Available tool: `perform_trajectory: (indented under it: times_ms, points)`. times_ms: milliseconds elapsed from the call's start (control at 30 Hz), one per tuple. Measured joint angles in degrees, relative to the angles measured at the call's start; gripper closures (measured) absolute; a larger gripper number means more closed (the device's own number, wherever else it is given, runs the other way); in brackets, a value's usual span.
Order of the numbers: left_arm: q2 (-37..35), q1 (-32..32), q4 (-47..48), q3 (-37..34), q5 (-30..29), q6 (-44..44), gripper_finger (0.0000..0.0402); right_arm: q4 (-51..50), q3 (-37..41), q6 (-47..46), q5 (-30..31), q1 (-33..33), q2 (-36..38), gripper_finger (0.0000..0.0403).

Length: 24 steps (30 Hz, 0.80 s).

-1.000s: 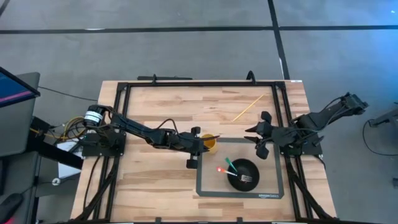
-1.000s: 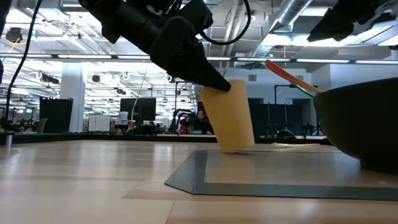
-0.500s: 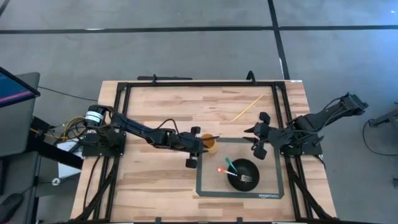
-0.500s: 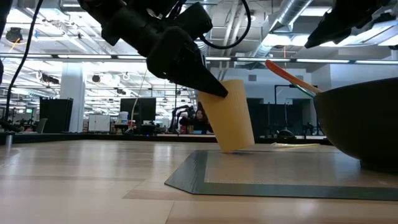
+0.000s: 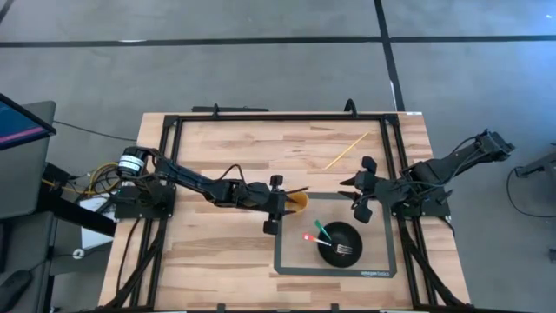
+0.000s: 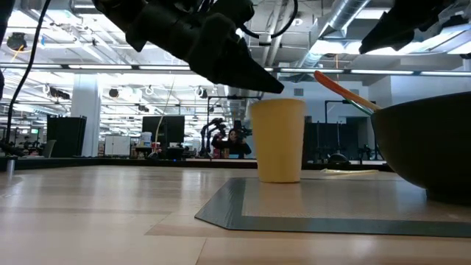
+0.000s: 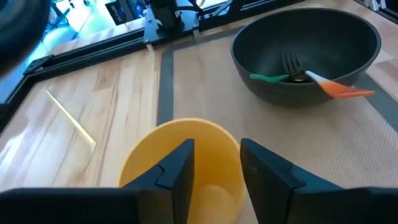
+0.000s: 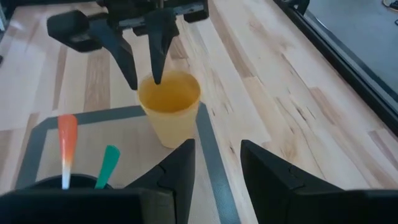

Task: Pick & Place Utensil
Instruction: Put the yellow straw into the yellow cup on the table placemat

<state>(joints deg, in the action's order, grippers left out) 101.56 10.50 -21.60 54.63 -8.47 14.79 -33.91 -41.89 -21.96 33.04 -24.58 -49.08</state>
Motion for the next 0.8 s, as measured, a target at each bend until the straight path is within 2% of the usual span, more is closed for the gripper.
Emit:
perform_trajectory:
  times_ms: [300,467,600,800]
  points:
    - [0.0,0.0,-0.7,0.0,0.0,-0.2,0.0261,0.6,0.0,0.0,0.4,0.0,-0.3,0.0280]
    - [0.0,0.0,-1.2,0.0,0.0,-2.0,0.0267,0.6,0.0,2.7,8.0,0.3,-2.4,0.0280]
    - [-0.1,0.3,-3.0,0.0,0.0,-2.2,0.0273,0.5,0.0,3.9,10.2,3.1,-5.8,0.0280]
    - [-0.1,1.2,-3.4,0.0,0.1,-2.2,0.0283,0.5,0.0,3.9,9.8,10.2,-11.9,0.0280]
